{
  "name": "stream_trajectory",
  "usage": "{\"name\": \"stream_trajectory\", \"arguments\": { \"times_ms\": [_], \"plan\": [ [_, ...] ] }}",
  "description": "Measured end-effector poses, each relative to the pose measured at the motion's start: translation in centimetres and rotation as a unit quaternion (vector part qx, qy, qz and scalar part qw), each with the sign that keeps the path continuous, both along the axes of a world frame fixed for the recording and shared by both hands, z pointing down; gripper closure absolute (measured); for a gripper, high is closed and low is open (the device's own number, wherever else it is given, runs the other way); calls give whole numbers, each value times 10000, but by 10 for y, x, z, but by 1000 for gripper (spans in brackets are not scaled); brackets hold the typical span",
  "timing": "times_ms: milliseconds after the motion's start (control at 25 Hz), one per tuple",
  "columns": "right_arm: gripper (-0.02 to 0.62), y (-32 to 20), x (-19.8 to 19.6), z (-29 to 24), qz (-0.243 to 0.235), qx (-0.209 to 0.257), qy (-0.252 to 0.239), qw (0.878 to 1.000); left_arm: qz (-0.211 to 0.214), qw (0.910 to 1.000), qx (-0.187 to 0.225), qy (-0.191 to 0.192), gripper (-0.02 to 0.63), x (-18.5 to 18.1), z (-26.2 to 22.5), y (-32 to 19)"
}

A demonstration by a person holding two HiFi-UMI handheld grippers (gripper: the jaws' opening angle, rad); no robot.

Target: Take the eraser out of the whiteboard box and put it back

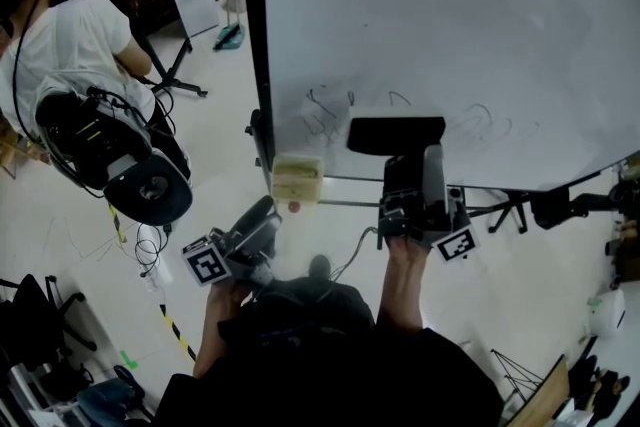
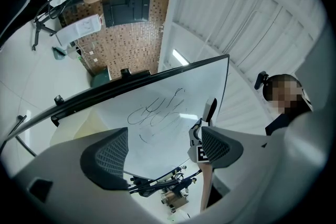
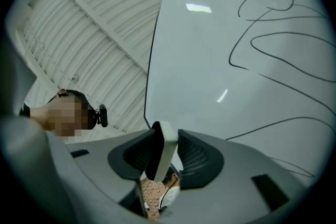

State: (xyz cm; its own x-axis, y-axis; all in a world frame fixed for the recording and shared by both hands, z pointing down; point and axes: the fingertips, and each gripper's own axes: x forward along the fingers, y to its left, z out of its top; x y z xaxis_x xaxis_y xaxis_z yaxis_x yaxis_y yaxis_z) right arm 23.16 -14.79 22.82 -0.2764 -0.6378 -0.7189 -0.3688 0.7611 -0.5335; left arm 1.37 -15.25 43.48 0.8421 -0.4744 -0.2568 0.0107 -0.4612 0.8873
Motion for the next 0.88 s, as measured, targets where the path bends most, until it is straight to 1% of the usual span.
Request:
{"name": "stream_trajectory", "arguments": {
  "times_ms": [160, 280, 400, 640, 720, 880],
  "plan": [
    [434, 4, 6, -7, 41, 137, -155, 9998, 3, 10000, 22, -24, 178, -1, -1, 0],
    [434, 7, 13, -10, 63, 197, -273, 9994, 45, 9999, 28, 99, 178, 3, -5, 2],
    [434, 11, 17, -14, 57, 293, -404, 9987, 57, 10000, -8, 33, 178, 3, -2, 3],
    [434, 18, 29, -22, 96, 486, -623, 9968, 138, 9996, -24, 265, 178, 9, -6, 6],
    [434, 21, 33, -25, 102, 557, -687, 9960, 172, 9997, -9, 200, 178, 11, -7, 8],
    [434, 29, 44, -32, 142, 734, -846, 9936, 165, 9996, 245, -15, 178, 14, -12, 7]
  ]
}}
